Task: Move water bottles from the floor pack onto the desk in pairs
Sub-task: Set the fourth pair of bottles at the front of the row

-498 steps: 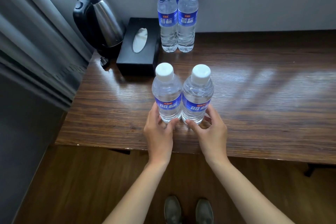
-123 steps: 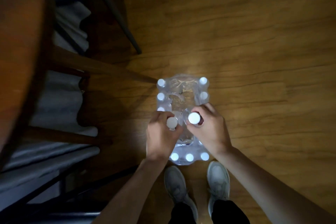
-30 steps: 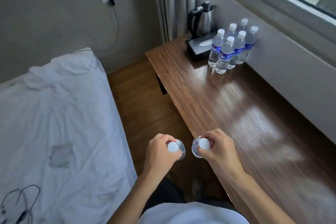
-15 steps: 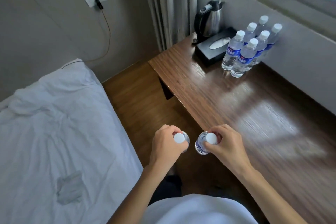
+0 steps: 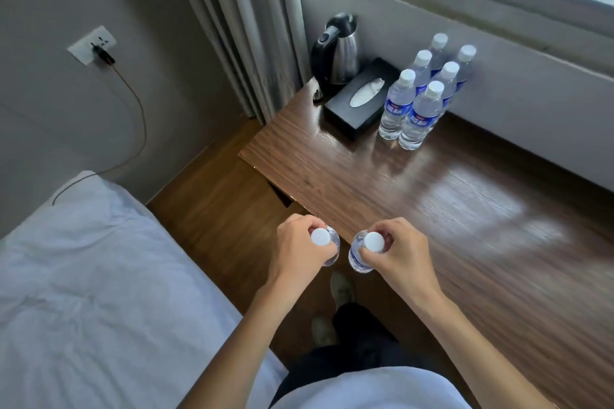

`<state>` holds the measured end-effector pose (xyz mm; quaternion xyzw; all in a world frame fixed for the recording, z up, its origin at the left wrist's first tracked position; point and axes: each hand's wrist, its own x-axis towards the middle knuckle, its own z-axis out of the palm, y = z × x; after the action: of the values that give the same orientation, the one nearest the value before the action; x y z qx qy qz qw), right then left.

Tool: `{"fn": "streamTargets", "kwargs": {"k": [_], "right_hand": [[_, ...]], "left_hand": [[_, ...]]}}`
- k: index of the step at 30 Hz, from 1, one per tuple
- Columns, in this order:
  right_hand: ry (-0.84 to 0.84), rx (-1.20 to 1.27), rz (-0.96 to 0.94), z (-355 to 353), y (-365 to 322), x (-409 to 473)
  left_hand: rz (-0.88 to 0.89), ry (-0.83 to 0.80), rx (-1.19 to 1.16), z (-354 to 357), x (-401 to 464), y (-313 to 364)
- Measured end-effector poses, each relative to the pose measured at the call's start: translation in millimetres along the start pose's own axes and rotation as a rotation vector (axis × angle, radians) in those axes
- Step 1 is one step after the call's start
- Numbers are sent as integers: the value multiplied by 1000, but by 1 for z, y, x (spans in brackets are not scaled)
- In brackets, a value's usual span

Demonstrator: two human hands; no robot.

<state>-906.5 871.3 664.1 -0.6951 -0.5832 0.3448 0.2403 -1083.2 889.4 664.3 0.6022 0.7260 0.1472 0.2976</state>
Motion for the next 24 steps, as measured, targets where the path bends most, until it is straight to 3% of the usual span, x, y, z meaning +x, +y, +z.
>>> {"fn": "streamTargets", "kwargs": {"k": [14,24], "right_hand": [[93,43,160,6,-1,100],[224,79,265,13,-8,124]], "left_hand": [[69,-132,80,7,127,38],[272,-226,116,18,180,55]]}}
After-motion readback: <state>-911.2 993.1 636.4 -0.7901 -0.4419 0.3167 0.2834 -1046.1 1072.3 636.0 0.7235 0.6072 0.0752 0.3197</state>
